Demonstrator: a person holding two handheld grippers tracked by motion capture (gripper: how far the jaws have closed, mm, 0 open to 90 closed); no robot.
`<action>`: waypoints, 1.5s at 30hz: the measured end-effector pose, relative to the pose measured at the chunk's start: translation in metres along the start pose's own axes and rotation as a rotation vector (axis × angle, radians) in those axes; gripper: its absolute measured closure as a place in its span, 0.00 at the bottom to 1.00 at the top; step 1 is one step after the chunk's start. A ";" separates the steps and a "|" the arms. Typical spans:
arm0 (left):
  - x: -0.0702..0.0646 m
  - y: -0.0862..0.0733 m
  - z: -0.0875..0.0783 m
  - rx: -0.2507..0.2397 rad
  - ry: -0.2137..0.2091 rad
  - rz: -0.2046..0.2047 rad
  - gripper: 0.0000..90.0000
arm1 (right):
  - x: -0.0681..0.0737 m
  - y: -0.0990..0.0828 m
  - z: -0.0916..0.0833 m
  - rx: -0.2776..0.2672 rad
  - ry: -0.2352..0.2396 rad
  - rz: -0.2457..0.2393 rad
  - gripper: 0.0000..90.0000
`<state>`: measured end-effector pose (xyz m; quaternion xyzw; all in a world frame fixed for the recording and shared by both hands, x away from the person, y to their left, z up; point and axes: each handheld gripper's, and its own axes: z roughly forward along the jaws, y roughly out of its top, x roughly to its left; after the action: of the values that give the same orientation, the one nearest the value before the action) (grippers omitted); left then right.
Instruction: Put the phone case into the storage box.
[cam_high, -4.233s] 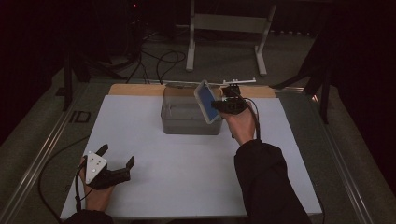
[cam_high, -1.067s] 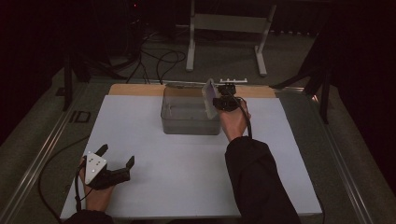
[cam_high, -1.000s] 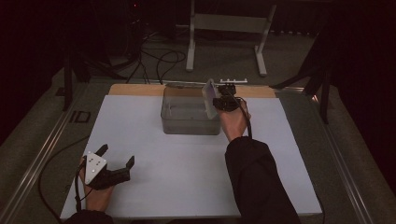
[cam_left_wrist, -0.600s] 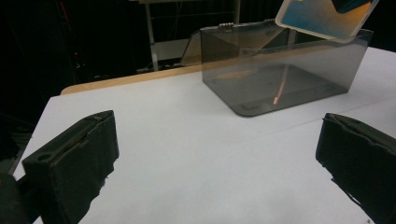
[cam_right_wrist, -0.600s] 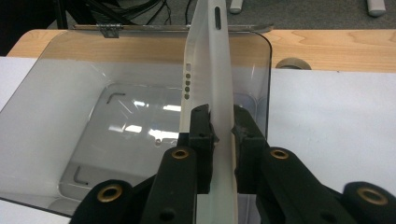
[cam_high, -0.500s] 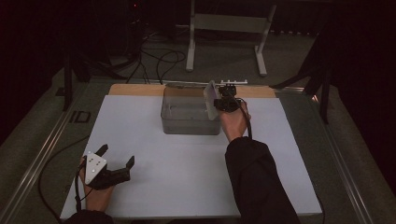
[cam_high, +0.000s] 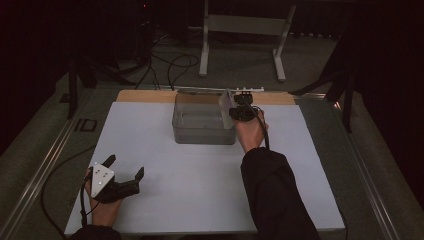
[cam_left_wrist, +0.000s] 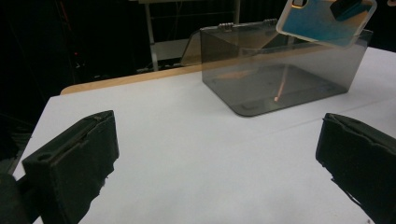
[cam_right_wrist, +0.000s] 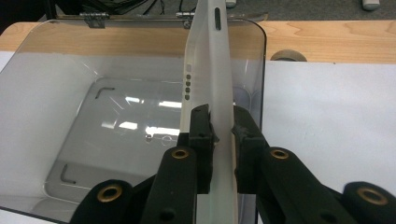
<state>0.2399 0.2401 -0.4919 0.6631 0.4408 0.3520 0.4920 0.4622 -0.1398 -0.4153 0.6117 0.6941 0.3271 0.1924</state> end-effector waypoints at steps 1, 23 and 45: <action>0.000 0.000 0.000 0.000 0.000 -0.001 0.00 | 0.000 0.000 0.000 0.002 -0.002 0.000 0.90; 0.000 0.000 0.000 0.001 0.000 0.001 0.00 | 0.000 -0.004 0.008 0.018 -0.016 0.000 0.90; -0.001 0.000 0.000 0.002 0.000 0.003 0.00 | -0.002 -0.009 0.017 0.051 -0.052 0.002 0.90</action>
<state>0.2397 0.2396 -0.4919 0.6643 0.4401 0.3522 0.4909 0.4677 -0.1380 -0.4337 0.6255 0.6963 0.2933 0.1944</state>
